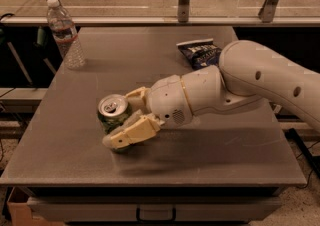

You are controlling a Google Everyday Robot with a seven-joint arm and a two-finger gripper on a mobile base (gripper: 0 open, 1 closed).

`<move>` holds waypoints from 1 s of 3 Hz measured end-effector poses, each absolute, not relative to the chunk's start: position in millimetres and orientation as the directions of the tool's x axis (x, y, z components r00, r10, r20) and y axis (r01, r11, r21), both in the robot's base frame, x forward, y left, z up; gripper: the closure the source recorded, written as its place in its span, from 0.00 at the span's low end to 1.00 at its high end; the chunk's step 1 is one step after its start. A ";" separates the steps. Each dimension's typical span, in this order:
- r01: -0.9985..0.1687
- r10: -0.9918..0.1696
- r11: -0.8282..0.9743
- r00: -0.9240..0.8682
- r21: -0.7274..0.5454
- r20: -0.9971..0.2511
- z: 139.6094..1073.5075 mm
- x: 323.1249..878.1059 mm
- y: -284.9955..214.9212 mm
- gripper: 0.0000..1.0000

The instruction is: Knock green can over

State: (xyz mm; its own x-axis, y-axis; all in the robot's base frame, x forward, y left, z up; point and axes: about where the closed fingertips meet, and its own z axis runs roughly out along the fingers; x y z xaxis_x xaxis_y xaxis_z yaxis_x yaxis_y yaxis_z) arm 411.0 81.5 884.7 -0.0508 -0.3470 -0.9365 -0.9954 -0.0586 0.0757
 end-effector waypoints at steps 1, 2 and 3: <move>-0.993 -0.343 -0.013 -0.103 0.115 -0.934 884.0 418.8 74.1 0.63; -0.992 -0.360 0.061 -0.126 0.112 -0.924 897.7 442.7 48.9 0.86; -0.990 -0.446 0.136 -0.095 0.038 -0.890 928.3 474.9 10.6 1.00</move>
Offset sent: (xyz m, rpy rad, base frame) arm 0.0780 -0.0811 0.0378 -0.0540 0.0153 -0.2430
